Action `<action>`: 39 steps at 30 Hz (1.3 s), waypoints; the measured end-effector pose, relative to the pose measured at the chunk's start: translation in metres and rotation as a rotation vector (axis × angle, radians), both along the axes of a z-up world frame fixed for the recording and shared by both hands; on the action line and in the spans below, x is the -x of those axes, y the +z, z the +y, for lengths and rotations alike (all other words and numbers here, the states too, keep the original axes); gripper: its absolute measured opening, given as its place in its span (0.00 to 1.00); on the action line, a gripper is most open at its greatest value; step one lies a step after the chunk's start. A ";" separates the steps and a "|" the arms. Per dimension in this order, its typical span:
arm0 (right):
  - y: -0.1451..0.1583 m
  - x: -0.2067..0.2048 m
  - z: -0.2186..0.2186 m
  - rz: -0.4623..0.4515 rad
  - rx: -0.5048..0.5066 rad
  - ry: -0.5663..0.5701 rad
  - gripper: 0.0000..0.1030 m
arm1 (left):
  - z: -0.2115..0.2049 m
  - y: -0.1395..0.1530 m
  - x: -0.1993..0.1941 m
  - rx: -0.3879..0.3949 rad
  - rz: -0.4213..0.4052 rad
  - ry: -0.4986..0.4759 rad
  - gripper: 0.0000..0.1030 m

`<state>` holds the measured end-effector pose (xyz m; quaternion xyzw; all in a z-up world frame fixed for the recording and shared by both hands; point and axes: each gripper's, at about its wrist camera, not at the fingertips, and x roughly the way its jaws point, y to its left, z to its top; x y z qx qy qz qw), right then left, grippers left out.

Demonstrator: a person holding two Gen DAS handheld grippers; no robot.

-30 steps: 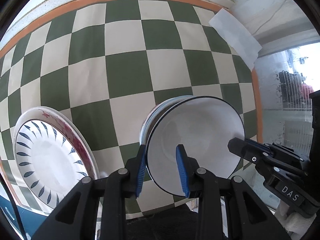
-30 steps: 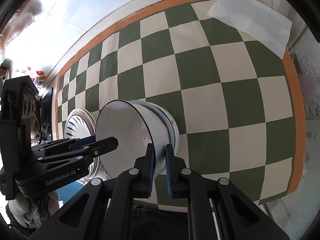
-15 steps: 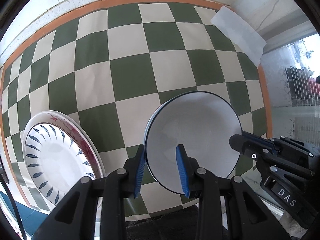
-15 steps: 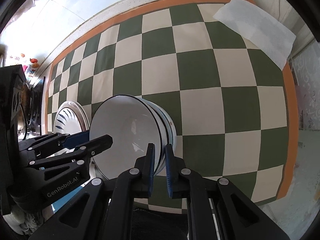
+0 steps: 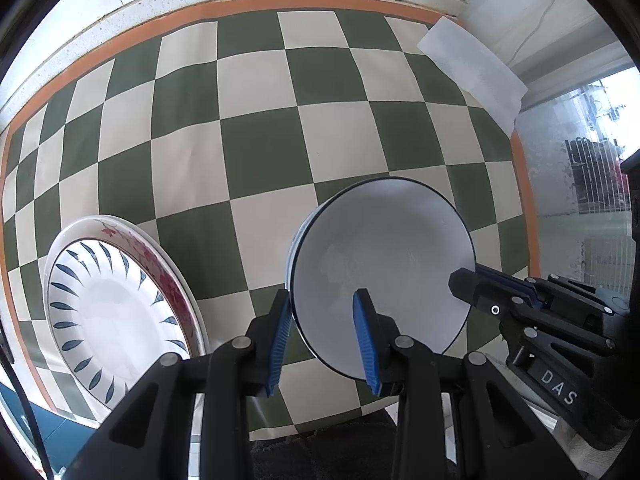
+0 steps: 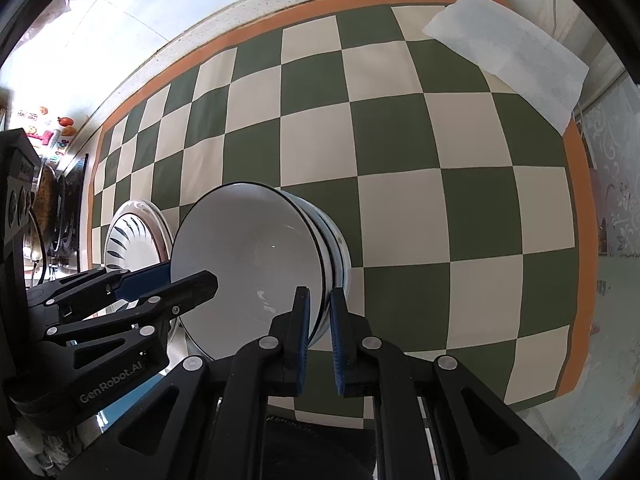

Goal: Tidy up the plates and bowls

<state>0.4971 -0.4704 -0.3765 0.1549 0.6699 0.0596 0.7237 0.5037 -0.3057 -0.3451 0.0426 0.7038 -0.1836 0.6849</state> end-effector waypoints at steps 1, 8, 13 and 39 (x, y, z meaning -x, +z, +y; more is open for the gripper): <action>0.000 0.001 0.000 -0.002 -0.001 -0.002 0.11 | 0.000 -0.001 0.000 0.002 0.003 0.003 0.27; -0.001 0.008 -0.001 -0.005 -0.017 -0.021 0.11 | 0.005 0.000 0.005 0.029 0.022 0.015 0.27; 0.001 0.013 -0.004 -0.010 -0.040 -0.038 0.11 | 0.004 0.000 0.005 0.025 0.014 0.011 0.27; 0.101 0.080 0.000 -0.214 0.103 -0.044 0.86 | 0.041 0.120 0.068 0.019 -0.300 -0.054 0.94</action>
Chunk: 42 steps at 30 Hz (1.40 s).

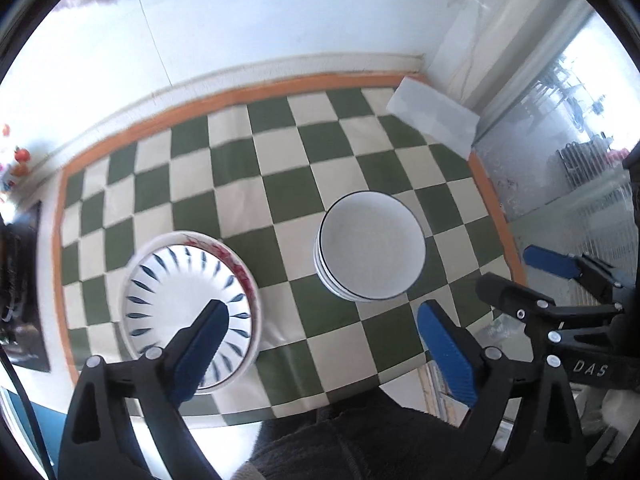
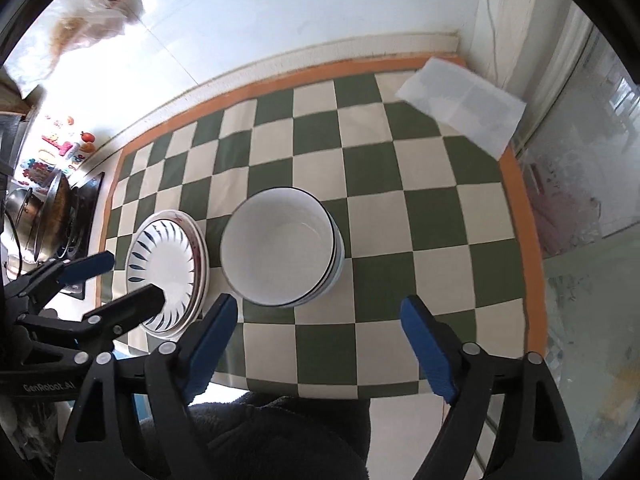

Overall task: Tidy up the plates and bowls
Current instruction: 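Grasp the bowl stack from opposite sides with both tools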

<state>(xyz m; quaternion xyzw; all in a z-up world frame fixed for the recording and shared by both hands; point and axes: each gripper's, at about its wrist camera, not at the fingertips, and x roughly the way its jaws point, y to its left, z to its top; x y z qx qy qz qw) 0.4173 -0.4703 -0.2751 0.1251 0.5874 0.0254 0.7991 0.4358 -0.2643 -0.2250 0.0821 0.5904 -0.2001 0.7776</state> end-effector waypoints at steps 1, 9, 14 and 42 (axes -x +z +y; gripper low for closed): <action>0.007 0.006 0.001 -0.014 0.011 -0.001 0.86 | 0.002 0.006 0.004 0.000 -0.017 -0.001 0.95; 0.059 0.043 0.007 -0.107 0.059 -0.019 0.92 | 0.013 0.044 0.031 0.026 -0.075 -0.011 0.97; 0.075 0.060 0.010 -0.145 0.054 -0.031 0.94 | 0.013 0.051 0.039 0.042 -0.077 -0.010 0.97; -0.144 -0.064 -0.039 0.093 -0.386 -0.148 0.71 | -0.023 -0.155 -0.104 0.242 0.508 0.129 0.95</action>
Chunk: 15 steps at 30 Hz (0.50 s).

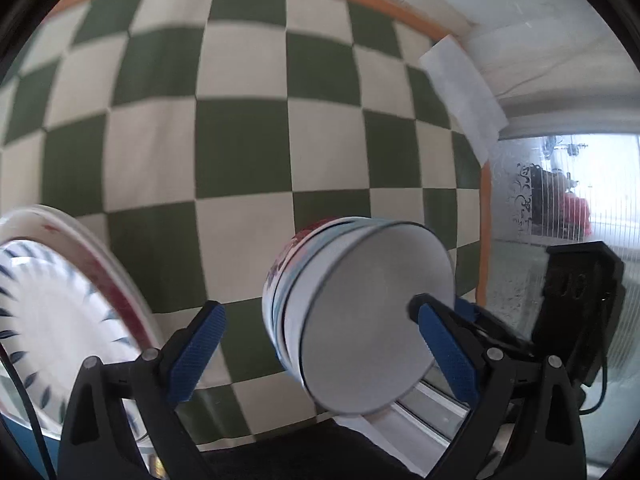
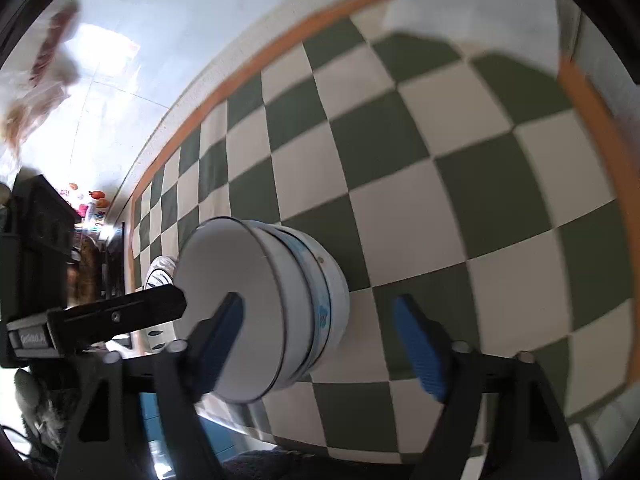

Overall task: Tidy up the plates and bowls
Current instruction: 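Grasp the bowl stack from opposite sides with both tools, then lift the bowl stack with both tools and carry it over the plate stack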

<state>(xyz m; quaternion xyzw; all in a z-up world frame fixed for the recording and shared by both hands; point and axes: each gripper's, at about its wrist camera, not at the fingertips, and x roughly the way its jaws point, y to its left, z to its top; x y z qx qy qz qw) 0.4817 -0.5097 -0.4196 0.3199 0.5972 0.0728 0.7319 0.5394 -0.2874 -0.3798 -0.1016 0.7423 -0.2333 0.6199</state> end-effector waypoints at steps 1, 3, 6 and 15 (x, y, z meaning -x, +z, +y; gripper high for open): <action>-0.007 -0.002 0.000 0.013 -0.024 -0.002 0.69 | -0.001 -0.006 -0.001 0.018 0.021 -0.002 0.95; -0.019 -0.007 0.002 0.027 -0.083 0.002 0.66 | -0.003 -0.015 -0.003 0.039 0.056 0.000 0.93; -0.036 -0.013 0.006 0.047 -0.139 0.010 0.64 | -0.004 -0.029 -0.007 0.072 0.110 0.015 0.89; -0.060 -0.025 0.010 0.099 -0.191 0.021 0.53 | 0.004 -0.049 -0.009 0.112 0.159 0.041 0.66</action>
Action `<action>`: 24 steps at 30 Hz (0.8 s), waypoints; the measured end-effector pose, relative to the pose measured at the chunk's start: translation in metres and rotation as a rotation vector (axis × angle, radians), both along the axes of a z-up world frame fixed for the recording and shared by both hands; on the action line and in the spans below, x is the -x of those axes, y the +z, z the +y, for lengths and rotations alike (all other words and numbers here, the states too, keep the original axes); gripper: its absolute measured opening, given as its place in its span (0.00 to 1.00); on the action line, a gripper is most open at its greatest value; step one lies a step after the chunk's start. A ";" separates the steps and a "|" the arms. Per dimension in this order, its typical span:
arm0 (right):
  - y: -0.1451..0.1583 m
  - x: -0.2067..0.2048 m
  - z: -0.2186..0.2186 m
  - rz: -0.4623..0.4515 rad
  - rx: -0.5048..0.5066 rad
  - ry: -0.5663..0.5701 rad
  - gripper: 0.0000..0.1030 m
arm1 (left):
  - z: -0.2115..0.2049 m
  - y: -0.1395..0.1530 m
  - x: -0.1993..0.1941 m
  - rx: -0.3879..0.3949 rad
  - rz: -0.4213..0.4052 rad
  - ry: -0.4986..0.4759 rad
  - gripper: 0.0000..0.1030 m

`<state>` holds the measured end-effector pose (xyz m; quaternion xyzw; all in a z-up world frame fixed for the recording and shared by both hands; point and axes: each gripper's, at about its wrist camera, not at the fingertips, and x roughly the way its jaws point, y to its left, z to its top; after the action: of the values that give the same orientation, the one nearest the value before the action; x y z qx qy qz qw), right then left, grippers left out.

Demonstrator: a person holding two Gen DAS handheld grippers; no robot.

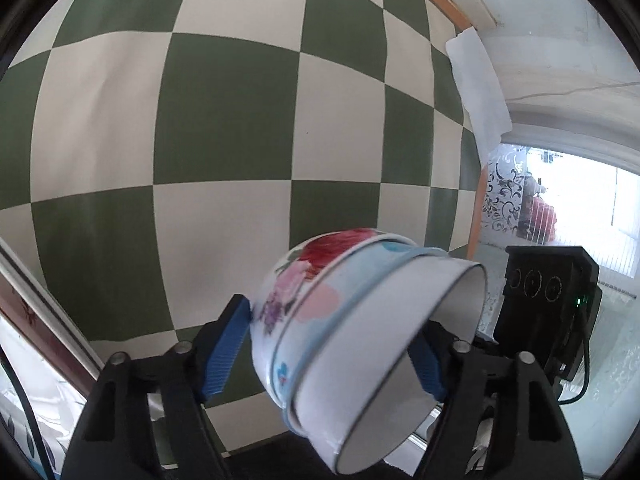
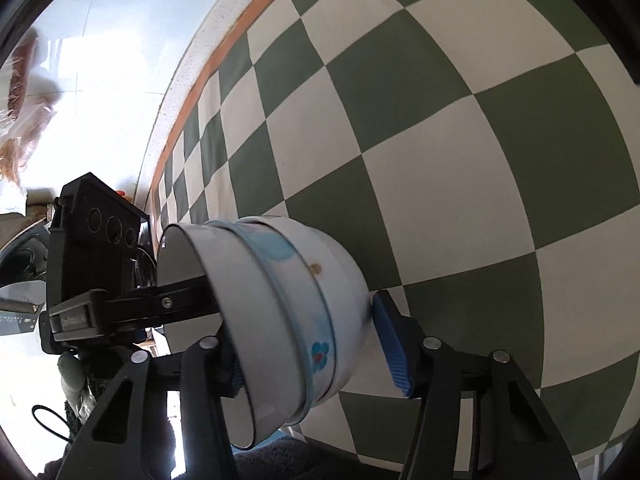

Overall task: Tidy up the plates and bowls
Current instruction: 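Lift the bowl stack with both tools and carry it over the plate stack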

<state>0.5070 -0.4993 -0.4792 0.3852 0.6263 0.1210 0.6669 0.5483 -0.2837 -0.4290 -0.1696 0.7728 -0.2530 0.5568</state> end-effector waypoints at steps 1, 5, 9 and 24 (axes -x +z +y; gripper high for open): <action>-0.002 -0.002 -0.001 0.008 -0.001 0.003 0.51 | 0.002 -0.001 0.000 0.004 0.004 0.007 0.65; -0.008 -0.003 0.000 0.022 -0.025 0.001 0.51 | 0.006 -0.003 0.001 0.023 0.004 0.031 0.65; -0.007 -0.001 0.001 0.008 -0.025 -0.011 0.51 | 0.010 0.000 0.004 0.029 -0.017 0.041 0.65; 0.008 0.011 -0.005 -0.061 -0.017 -0.034 0.46 | 0.007 0.017 0.008 0.025 -0.060 0.039 0.65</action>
<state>0.4955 -0.5044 -0.4714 0.3975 0.5979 0.1268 0.6844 0.5406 -0.2770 -0.4115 -0.1837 0.7490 -0.2568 0.5824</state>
